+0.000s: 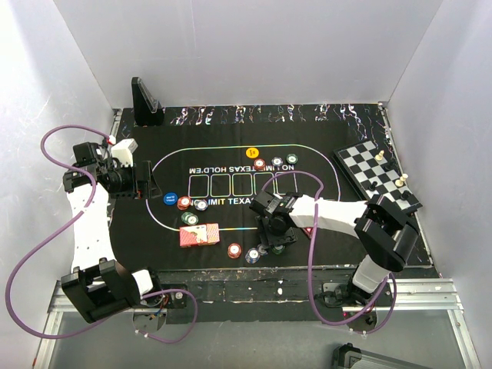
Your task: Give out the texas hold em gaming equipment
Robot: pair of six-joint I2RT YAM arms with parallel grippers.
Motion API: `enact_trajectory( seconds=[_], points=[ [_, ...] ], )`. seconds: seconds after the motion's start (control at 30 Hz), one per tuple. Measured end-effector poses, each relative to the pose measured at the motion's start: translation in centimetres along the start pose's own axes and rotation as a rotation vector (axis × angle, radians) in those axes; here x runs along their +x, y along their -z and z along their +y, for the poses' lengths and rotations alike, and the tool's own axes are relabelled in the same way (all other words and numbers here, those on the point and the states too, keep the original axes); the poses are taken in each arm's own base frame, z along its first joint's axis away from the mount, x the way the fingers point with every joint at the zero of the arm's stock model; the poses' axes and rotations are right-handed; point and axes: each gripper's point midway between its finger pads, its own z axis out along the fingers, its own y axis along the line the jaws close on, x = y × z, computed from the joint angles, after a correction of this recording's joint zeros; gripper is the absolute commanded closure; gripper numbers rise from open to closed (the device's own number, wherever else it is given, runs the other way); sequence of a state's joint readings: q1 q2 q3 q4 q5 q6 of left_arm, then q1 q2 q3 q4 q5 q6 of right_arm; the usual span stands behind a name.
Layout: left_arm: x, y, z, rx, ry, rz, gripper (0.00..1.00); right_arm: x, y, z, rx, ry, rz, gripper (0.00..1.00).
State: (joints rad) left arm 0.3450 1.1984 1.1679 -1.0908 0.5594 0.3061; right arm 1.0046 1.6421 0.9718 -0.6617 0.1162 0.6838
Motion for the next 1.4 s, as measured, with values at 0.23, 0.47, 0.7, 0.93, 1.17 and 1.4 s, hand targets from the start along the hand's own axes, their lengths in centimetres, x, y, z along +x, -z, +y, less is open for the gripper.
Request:
enact_trajectory(
  seconds=[0.23,0.47,0.7,0.93,1.17,1.4],
  points=[
    [0.0,0.0,0.0,0.0,0.0,0.0,0.0,0.0,0.1,0.3,-0.014,-0.009,0.001,0.52],
    [0.0,0.0,0.0,-0.002,0.0,0.001,0.0,0.0,0.1,0.3,-0.014,-0.009,0.0,0.62],
    [0.0,0.0,0.0,-0.002,0.0,0.0,0.0,-0.1,0.4,-0.1,-0.003,-0.009,-0.011,0.79],
    [0.0,0.0,0.0,-0.003,0.0,0.0,0.0,-1.0,3.5,-1.5,-0.015,-0.039,-0.08,0.8],
    [0.0,0.0,0.0,-0.002,-0.001,0.0,0.0,-2.1,3.8,-5.0,0.008,-0.156,-0.108,0.81],
    [0.0,0.0,0.0,-0.001,-0.009,0.002,0.0,0.4,0.4,-8.7,0.116,-0.251,0.008,0.79]
  ],
)
